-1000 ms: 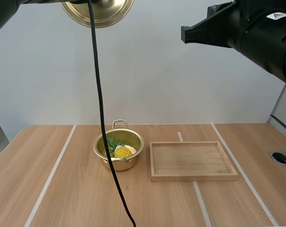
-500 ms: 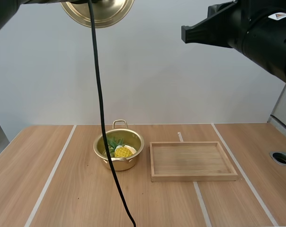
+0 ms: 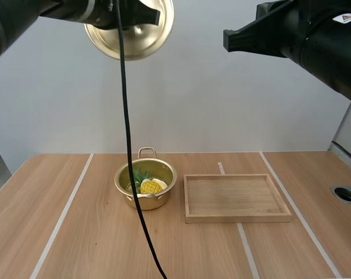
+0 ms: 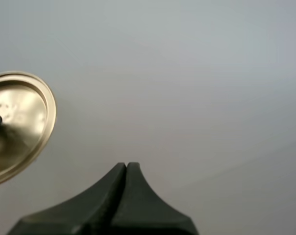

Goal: Open the pot, put the pineapple inside, and close it

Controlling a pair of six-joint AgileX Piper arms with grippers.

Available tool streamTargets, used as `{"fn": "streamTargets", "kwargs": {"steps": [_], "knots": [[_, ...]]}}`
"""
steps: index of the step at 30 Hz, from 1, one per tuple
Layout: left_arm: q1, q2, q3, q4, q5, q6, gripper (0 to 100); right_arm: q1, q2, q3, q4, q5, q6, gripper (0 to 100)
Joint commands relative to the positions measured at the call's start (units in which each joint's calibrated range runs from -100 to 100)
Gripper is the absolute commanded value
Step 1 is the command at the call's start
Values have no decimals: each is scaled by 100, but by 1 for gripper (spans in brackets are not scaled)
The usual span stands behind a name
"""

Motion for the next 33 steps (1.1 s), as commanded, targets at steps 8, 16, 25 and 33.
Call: {"fn": "streamTargets", "kwargs": {"steps": [8, 16, 25, 33], "knots": [[-7, 619, 161, 47, 962, 85, 0, -28, -53, 12, -35, -45, 13, 0], [-7, 849, 898, 47, 906, 381, 0, -28, -53, 12, -35, -45, 13, 0], [-7, 1171, 1608, 37, 645, 592, 0, -28, -55, 12, -35, -27, 13, 0], [-7, 1224, 2589, -104, -385, 914, 0, -28, -55, 12, -35, 14, 13, 0]]}}
